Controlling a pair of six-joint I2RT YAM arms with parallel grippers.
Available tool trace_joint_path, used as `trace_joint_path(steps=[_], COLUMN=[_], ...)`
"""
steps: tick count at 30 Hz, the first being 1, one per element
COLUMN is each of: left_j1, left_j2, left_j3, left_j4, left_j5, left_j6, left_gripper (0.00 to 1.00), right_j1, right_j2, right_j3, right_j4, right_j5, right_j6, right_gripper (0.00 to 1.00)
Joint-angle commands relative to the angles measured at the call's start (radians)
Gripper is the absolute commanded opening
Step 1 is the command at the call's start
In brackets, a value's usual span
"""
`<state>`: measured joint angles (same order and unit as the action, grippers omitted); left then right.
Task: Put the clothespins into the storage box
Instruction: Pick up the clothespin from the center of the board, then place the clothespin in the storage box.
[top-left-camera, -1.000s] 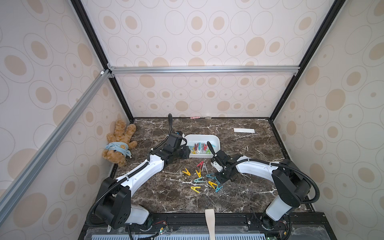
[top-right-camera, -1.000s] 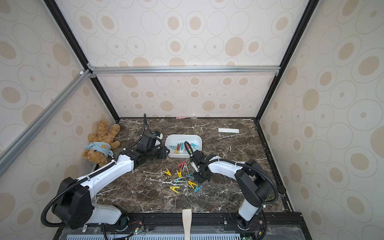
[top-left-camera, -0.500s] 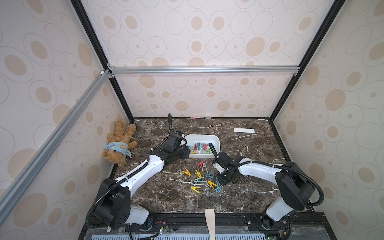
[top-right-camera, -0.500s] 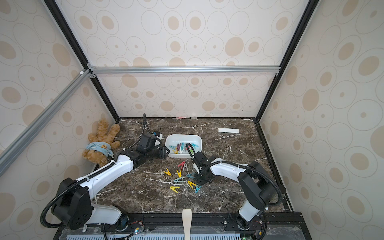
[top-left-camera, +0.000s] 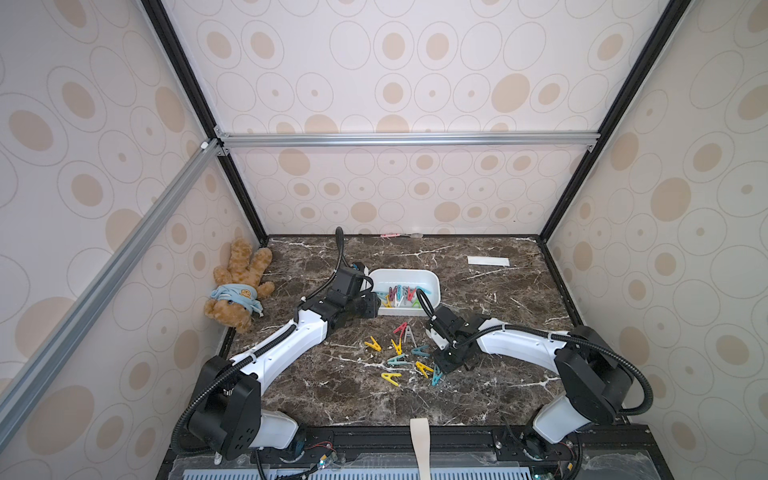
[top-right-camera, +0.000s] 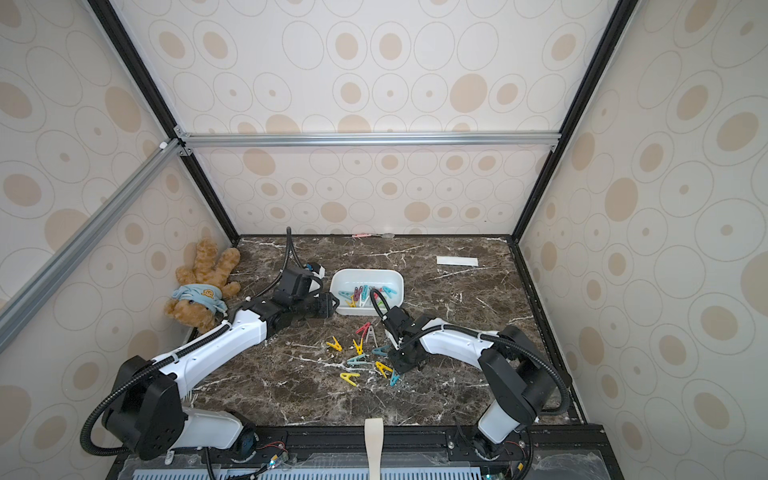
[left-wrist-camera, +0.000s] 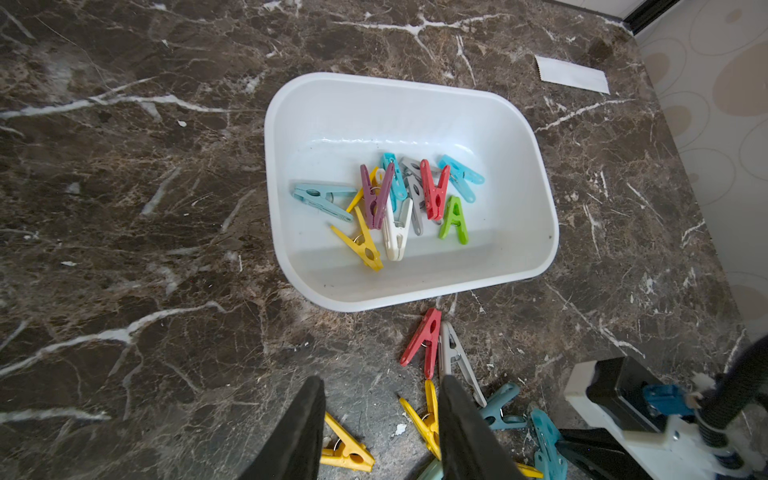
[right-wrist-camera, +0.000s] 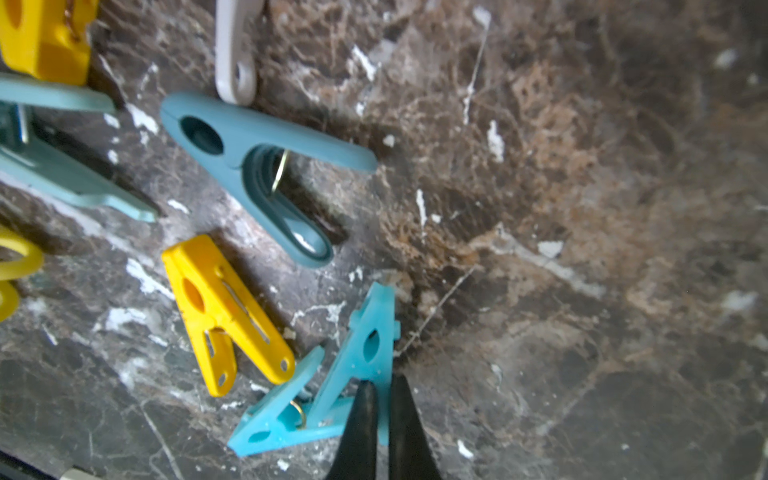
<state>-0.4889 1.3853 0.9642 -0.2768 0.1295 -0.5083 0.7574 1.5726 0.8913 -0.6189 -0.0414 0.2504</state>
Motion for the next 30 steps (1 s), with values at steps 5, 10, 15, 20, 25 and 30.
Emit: trace_joint_path(steps=[5,10,15,20,25,30], left_j1=[0.005,0.006,0.007,0.012,0.014,0.018], left_j2=[-0.022,-0.030,-0.069,-0.111,-0.180,-0.215], left_j3=[0.007,0.002,-0.033,-0.071,-0.128,-0.162], left_j4=[-0.009,-0.012,-0.022,-0.053,-0.079,-0.099], left_j5=[-0.013,-0.022,-0.057,-0.076,-0.106,-0.107], left_j6=[-0.007,-0.009,-0.019,-0.037,-0.049,-0.067], left_gripper=[0.45,0.45,0.44,0.44,0.44,0.44], right_j1=[0.007,0.005,-0.020,-0.125,-0.226,-0.258], right_j2=[-0.101,-0.125,-0.110,-0.003,0.218,0.426], right_j3=[0.019,0.081,0.219,0.404,0.628,0.846], right_j4=[-0.082,-0.120,-0.137,-0.079,-0.061,-0.134], right_j5=[0.035,0.038,-0.005,-0.127,-0.219,-0.197], right_j6=[0.021,0.014,-0.011,-0.042,-0.065,-0.090], right_gripper=[0.04,0.03,0.03,0.03,0.03,0.03])
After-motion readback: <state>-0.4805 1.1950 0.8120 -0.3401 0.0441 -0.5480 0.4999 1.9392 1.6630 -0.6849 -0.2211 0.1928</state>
